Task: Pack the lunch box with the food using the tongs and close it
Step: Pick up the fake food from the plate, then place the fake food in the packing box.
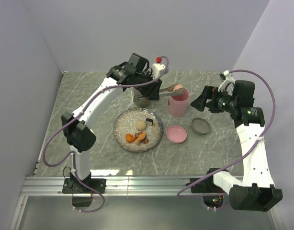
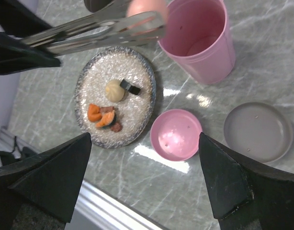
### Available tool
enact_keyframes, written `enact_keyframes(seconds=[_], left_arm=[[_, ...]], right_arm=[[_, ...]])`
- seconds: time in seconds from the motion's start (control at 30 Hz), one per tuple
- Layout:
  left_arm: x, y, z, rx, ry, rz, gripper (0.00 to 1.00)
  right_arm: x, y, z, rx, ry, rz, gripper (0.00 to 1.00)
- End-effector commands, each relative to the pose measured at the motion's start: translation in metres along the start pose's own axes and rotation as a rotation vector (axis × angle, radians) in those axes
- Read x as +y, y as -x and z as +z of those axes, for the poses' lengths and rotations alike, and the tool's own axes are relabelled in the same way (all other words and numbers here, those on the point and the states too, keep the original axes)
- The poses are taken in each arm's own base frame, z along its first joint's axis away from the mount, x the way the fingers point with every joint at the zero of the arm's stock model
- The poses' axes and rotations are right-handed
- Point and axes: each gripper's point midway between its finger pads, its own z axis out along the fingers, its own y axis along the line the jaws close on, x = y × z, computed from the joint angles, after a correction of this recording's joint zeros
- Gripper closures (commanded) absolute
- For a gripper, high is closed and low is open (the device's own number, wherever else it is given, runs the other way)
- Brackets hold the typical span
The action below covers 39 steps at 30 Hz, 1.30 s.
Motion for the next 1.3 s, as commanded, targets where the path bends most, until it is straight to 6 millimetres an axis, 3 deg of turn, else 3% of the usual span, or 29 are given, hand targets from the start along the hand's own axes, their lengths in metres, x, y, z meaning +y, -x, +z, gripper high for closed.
enact_keyframes(seconds=[0.0, 0.1, 0.27, 0.47, 0.57, 0.73, 0.83, 0.93, 0.97, 1.03, 1.07, 1.13, 1.17, 1.2, 1.27], left_arm=[[0.004, 0.037, 0.002, -0.104, 0.037, 0.014, 0.80], [0.008, 0.036, 0.015, -0.096, 0.034, 0.007, 0.79], [0.016, 0.027, 0.031, -0.058, 0.046, -0.001, 0.72], [0.018, 0.027, 0.034, -0.059, 0.045, 0.009, 0.56], [0.015, 0.032, 0.031, -0.074, 0.037, 0.013, 0.40], [0.012, 0.038, 0.024, -0.095, 0.032, 0.019, 0.33], [0.006, 0.042, 0.013, -0.110, 0.016, 0.031, 0.34], [-0.005, 0.043, -0.007, -0.138, -0.026, 0.029, 0.33], [-0.010, 0.048, -0.024, -0.162, -0.017, 0.044, 0.32], [-0.015, 0.036, -0.032, -0.143, -0.030, 0.058, 0.31], [-0.023, 0.038, -0.049, -0.160, -0.025, 0.075, 0.30], [-0.025, 0.017, -0.056, -0.117, -0.026, 0.072, 0.31], [-0.030, 0.015, -0.071, -0.129, -0.026, 0.087, 0.31], [-0.025, -0.002, -0.074, -0.100, -0.038, 0.064, 0.31], [-0.031, -0.018, -0.095, -0.094, -0.058, 0.071, 0.30]], right_arm=[[0.015, 0.012, -0.007, 0.004, 0.054, 0.025, 0.00], [0.008, 0.014, -0.009, 0.000, 0.027, -0.011, 0.00], [0.015, 0.017, -0.013, -0.017, 0.074, -0.022, 0.00], [0.010, 0.023, -0.013, -0.023, 0.067, -0.019, 0.00], [0.009, 0.023, -0.013, -0.020, 0.067, -0.033, 0.00], [0.002, 0.019, -0.011, -0.009, 0.043, -0.039, 0.00], [0.002, 0.019, -0.012, -0.006, 0.041, -0.048, 0.00], [-0.001, 0.019, -0.013, -0.005, 0.024, -0.054, 0.00], [-0.001, 0.020, -0.014, -0.007, 0.021, -0.061, 0.00], [-0.002, 0.019, -0.014, -0.002, 0.016, -0.062, 0.00], [-0.002, 0.019, -0.014, -0.002, 0.015, -0.068, 0.00], [-0.003, 0.020, -0.015, -0.002, 0.011, -0.073, 0.00], [-0.003, 0.020, -0.015, -0.005, 0.010, -0.079, 0.00], [-0.003, 0.020, -0.015, -0.006, 0.009, -0.081, 0.00], [-0.003, 0.021, -0.015, -0.011, 0.009, -0.090, 0.00]])
